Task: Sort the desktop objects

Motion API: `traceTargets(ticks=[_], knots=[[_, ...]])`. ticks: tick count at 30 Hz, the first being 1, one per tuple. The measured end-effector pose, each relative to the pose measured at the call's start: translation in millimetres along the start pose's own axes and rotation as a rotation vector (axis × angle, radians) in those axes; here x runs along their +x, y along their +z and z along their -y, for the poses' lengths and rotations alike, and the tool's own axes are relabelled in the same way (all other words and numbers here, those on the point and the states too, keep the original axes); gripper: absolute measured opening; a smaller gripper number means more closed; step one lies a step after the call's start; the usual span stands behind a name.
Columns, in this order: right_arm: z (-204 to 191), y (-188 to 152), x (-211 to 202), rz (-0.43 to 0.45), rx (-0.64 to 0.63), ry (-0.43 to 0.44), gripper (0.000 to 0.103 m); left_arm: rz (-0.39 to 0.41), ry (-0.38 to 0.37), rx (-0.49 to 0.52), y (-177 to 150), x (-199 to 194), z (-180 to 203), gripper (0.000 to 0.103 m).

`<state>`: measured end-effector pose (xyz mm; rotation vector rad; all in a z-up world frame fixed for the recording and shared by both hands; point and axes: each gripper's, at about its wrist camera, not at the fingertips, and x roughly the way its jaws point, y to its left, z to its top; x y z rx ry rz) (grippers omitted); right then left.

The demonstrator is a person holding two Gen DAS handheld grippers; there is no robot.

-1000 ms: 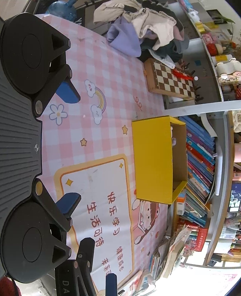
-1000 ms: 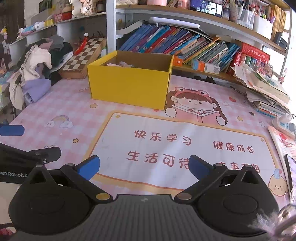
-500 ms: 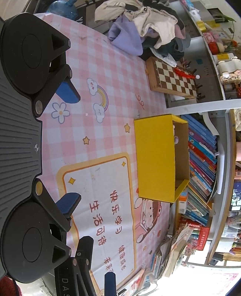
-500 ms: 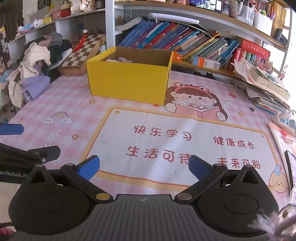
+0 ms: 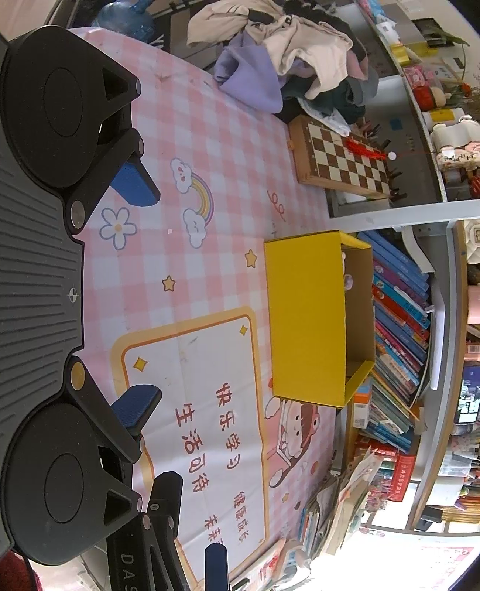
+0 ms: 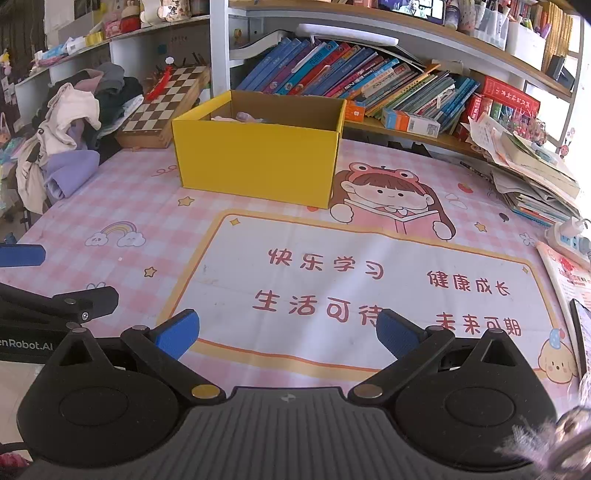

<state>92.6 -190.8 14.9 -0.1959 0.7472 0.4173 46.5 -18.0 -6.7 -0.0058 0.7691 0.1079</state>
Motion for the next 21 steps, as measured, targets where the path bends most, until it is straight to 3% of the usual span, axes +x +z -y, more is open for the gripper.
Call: traceTargets(ticks=[21], knots=[[-2.4, -0.6, 4.0, -0.025, -0.003, 0.0, 0.103, 0.007, -0.01, -0.032, -0.8, -0.5, -5.2, 0.103]])
